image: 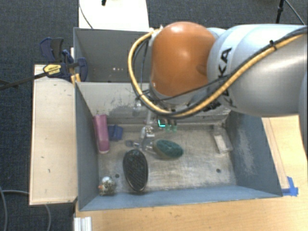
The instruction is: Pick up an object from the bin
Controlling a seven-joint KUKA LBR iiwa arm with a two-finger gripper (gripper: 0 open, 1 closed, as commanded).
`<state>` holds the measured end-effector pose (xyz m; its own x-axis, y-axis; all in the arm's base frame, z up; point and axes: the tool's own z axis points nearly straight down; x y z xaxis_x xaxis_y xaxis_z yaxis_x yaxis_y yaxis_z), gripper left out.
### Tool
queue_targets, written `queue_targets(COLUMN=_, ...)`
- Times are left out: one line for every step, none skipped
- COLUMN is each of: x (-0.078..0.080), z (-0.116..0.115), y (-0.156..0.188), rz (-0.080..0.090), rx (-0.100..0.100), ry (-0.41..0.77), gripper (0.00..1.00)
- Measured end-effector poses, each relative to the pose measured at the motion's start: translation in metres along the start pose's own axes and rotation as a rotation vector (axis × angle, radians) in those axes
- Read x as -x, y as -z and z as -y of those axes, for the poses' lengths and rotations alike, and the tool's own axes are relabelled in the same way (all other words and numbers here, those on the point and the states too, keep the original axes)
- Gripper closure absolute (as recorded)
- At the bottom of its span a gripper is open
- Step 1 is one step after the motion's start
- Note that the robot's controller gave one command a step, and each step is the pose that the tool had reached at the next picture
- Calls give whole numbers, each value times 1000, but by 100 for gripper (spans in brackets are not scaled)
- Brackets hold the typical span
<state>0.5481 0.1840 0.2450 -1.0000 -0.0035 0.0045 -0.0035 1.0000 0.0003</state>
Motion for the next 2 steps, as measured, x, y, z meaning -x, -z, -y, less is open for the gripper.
queue_targets(x=-20, z=28, y=-44, rz=3, rx=-1, ry=162, gripper=0)
queue_targets(x=-14, z=59, y=-169, rz=2, rx=-1, ry=-238, gripper=0)
